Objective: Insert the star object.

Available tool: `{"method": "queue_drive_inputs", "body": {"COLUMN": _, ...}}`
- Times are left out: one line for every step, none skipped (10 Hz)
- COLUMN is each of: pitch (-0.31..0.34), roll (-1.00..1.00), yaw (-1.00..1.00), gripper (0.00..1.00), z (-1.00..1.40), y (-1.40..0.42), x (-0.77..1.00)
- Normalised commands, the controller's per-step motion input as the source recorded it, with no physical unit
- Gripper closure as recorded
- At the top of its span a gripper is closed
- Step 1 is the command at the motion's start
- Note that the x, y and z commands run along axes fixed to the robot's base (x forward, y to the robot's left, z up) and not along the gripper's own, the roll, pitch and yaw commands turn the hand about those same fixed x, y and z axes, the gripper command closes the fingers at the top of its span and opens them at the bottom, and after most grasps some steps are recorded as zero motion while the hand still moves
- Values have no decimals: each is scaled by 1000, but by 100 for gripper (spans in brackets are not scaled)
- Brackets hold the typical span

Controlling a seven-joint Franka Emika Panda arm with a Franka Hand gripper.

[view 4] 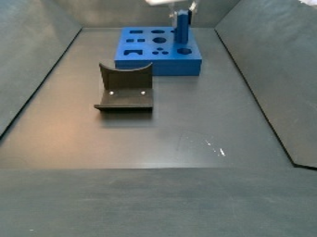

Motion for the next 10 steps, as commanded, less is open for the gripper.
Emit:
{"method": "queue_drive_inputs", "body": {"pitch": -49, "roll": 47, "yaw": 0, "gripper": 100, "z": -609, "y": 0, "x": 37}}
{"method": "queue_drive_inputs", "body": {"pitch": -47, "roll": 114, "yaw": 0, "gripper": 100, "z": -609, "y": 0, "x": 29}}
{"method": "queue_drive_inputs", "body": {"pitch": -33, "roll": 144, "yaw": 0, "gripper": 100, "z": -560, "y": 0, "x": 14}}
{"method": "queue_drive_inputs", "body": {"pitch": -13, "roll": 147, "yaw": 0, "gripper": 100, "z": -497, "y": 0, "x": 0}}
{"method": "queue_drive_inputs", "body": {"pitch": 0, "roll": 143, "yaw": 0, "gripper": 100, "z": -454, "y": 0, "x": 0}}
{"method": "queue_drive_inputs", "body": {"pitch": -3, "roll": 166, "yaw": 0, "gripper": 100, "z": -469, "y": 0, "x": 0}}
{"method": "queue_drive_inputs", "body": {"pitch": -107, "roll": 237, "yaw": 6, "gripper": 100, "z": -600, "y": 0, "x": -49}}
{"method": "queue_drive_inputs", "body": {"pitch": -219, "roll": 260, "yaw": 3, "gripper": 100, "z": -586, "y": 0, "x": -131}}
{"method": "queue_drive_inputs", "body": {"pitch": -267, "roll": 280, "yaw": 0, "gripper": 100, "z": -486, "y": -20, "x": -171}}
{"method": "queue_drive_inputs", "body": {"pitch": -271, "roll": 276, "yaw": 0, "gripper": 100, "z": -480, "y": -31, "x": -157}}
